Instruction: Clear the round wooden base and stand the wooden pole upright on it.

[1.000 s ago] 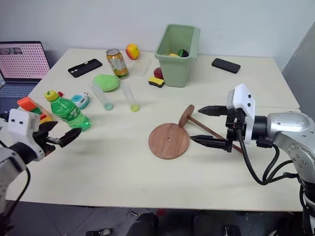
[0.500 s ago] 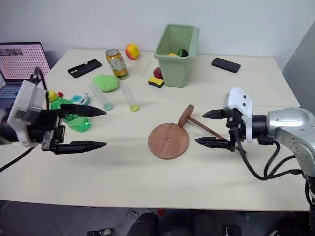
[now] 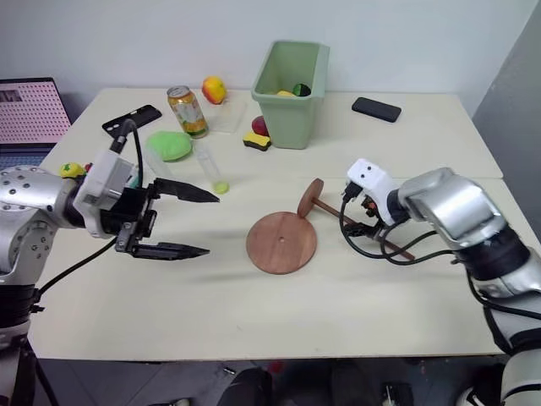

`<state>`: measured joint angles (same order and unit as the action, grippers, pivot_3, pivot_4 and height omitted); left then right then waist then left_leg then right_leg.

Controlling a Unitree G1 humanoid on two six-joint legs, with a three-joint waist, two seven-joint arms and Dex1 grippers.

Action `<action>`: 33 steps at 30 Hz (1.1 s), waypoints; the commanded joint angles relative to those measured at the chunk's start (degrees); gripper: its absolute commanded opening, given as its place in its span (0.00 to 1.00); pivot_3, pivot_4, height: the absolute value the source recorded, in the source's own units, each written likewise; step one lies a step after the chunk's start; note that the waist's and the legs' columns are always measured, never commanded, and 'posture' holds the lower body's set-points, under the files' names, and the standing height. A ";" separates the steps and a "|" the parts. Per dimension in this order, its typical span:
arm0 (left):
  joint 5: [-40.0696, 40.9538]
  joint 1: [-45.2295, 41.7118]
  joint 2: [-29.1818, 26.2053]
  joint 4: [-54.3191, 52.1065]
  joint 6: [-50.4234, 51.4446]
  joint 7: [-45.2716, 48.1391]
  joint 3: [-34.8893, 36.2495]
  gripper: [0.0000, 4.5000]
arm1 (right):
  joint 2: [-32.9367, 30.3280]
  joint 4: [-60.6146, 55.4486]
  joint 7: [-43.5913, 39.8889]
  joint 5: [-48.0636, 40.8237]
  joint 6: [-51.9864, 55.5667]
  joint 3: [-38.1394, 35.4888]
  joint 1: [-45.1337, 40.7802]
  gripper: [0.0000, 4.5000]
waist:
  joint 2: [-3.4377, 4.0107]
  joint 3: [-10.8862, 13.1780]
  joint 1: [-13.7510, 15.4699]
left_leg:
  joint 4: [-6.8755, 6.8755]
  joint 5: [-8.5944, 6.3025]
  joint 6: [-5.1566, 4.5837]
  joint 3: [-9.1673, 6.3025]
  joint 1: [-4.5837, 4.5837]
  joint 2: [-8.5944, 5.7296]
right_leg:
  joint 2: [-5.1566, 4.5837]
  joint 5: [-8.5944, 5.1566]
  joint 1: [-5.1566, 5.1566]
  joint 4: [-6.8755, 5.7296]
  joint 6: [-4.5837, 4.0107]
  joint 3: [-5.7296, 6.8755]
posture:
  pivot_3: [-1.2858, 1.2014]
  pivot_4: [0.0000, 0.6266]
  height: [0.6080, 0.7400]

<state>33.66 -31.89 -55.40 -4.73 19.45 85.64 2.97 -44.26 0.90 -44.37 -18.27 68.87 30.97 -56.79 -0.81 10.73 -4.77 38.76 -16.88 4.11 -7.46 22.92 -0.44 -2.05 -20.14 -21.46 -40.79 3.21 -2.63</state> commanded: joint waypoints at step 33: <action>-0.82 1.89 0.06 -0.73 -0.81 -0.36 2.51 1.00 | 12.90 9.87 -6.96 6.02 5.22 -16.89 -9.04 0.05 | 0.02 0.00 -0.24 | 0.00 0.09 0.15 -0.27 0.03 0.01 | -0.03 0.00 -0.16 -0.13 0.00 -0.02 | 0.52 0.24 1.00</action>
<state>32.54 -29.47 -54.27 -5.83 18.46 85.61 3.32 -31.48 17.92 -54.12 -9.65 77.00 23.74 -67.51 -0.79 10.73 -5.01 38.75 -16.80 4.26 -7.72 22.95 -0.44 -2.09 -20.14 -21.63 -40.94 3.21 -2.65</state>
